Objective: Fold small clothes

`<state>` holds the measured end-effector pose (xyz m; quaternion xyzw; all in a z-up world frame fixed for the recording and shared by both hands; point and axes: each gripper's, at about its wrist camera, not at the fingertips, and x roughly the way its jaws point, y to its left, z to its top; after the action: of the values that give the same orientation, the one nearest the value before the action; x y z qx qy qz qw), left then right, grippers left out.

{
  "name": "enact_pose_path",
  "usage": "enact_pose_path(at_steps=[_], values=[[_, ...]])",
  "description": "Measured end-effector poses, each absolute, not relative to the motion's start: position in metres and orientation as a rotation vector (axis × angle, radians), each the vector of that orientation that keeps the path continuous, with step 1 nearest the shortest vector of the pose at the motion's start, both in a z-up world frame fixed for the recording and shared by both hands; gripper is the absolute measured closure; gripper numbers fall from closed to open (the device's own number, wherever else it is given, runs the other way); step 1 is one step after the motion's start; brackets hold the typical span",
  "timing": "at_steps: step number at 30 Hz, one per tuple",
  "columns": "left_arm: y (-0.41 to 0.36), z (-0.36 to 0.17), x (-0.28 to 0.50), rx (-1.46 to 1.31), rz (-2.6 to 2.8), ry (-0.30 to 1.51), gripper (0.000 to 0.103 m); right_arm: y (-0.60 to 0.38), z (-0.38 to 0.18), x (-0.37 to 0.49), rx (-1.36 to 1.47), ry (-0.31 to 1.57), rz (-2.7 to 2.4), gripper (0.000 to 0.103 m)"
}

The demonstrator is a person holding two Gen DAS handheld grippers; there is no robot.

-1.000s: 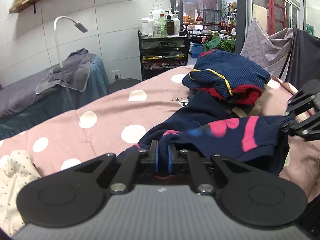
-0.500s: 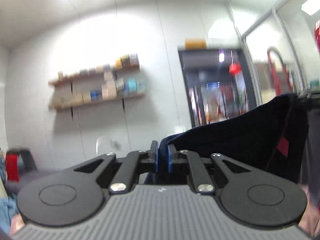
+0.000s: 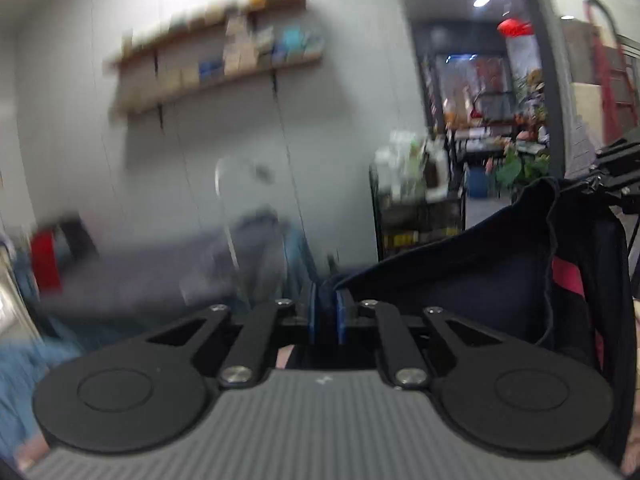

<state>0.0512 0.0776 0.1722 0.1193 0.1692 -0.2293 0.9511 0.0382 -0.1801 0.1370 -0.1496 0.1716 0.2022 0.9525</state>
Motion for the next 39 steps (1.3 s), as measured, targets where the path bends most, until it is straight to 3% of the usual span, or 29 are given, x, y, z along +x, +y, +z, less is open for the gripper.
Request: enact_pose_path(at_steps=[5, 7, 9, 10, 11, 12, 13, 20, 22, 26, 29, 32, 37, 39], values=[[0.064, 0.089, 0.164, 0.239, -0.300, 0.451, 0.091, -0.139, 0.048, 0.145, -0.460, 0.394, 0.246, 0.099], [0.058, 0.069, 0.195, 0.277, -0.228, 0.471, 0.081, -0.129, 0.023, 0.179, -0.510, 0.441, 0.147, 0.094], [0.058, 0.047, 0.216, 0.257, -0.194, 0.540, 0.060, -0.131, -0.002, 0.203, -0.449, 0.552, 0.124, 0.090], [0.055, 0.037, 0.222, 0.264, -0.205, 0.573, 0.053, -0.133, -0.016, 0.207, -0.408, 0.597, 0.134, 0.085], [0.056, 0.025, 0.225, 0.275, -0.212, 0.611, 0.043, -0.133, -0.027, 0.205, -0.378, 0.621, 0.151, 0.071], [0.058, 0.010, 0.226, 0.281, -0.214, 0.654, 0.038, -0.134, -0.040, 0.198, -0.358, 0.636, 0.172, 0.057], [0.065, -0.005, 0.225, 0.276, -0.222, 0.689, 0.037, -0.134, -0.052, 0.190, -0.347, 0.651, 0.185, 0.053], [0.124, -0.089, 0.145, 0.131, -0.293, 0.855, 0.022, -0.114, -0.099, 0.079, -0.204, 0.800, 0.493, 0.048], [0.139, -0.100, 0.100, 0.125, -0.286, 0.875, 0.022, -0.102, -0.105, 0.040, -0.170, 0.837, 0.568, 0.044], [0.173, -0.105, 0.015, 0.083, -0.236, 0.882, 0.008, -0.092, -0.108, -0.026, -0.060, 0.888, 0.607, 0.044], [0.199, -0.109, -0.033, 0.053, -0.138, 0.919, 0.007, -0.094, -0.117, -0.056, 0.053, 0.938, 0.580, 0.034], [0.216, -0.119, -0.051, -0.127, -0.140, 0.951, 0.007, -0.095, -0.128, -0.054, 0.143, 1.006, 0.569, 0.033], [0.209, -0.128, -0.060, -0.104, -0.119, 0.946, 0.021, -0.095, -0.139, -0.046, 0.434, 1.076, 0.611, 0.032], [0.197, -0.128, -0.058, -0.057, -0.136, 0.941, 0.032, -0.086, -0.145, -0.043, 0.431, 1.099, 0.578, 0.032]])
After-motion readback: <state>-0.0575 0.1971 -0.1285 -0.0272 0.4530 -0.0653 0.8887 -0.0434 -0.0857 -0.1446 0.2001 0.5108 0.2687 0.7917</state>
